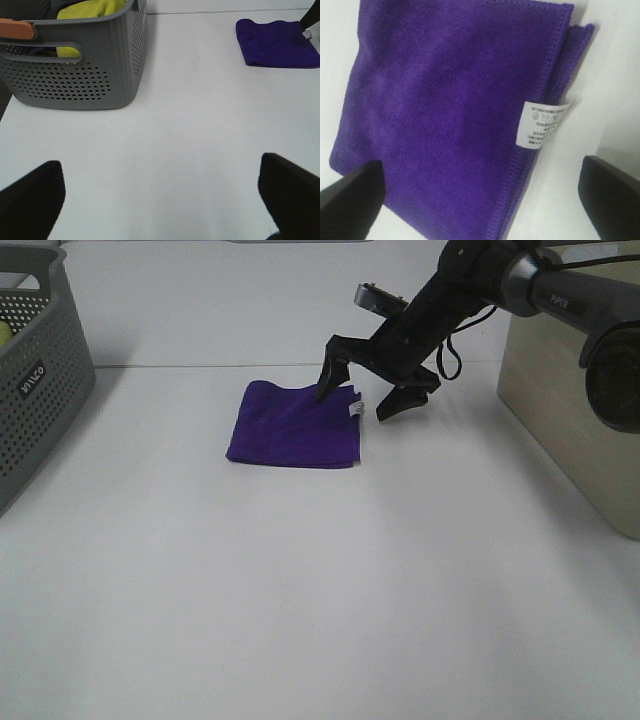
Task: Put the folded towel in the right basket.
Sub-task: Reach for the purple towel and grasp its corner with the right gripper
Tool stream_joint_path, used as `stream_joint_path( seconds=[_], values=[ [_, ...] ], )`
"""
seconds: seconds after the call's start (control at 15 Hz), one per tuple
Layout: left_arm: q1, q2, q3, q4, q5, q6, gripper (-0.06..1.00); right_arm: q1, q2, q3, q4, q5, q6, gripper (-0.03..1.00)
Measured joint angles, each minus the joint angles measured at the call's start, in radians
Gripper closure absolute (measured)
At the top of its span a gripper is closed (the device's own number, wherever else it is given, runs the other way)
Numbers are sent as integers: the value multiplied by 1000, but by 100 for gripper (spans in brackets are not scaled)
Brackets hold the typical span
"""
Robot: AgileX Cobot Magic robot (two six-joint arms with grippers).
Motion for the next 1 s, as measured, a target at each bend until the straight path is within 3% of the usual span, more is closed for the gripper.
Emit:
stream_joint_path(
  seconds=[0.73, 1.0],
  values=[
    [0, 0, 0, -1, 0, 0, -5, 1, 40, -15, 14, -42, 72, 7],
    [0, 0, 0, -1, 0, 0, -5, 62, 82, -35, 48, -74, 121, 13]
  ],
)
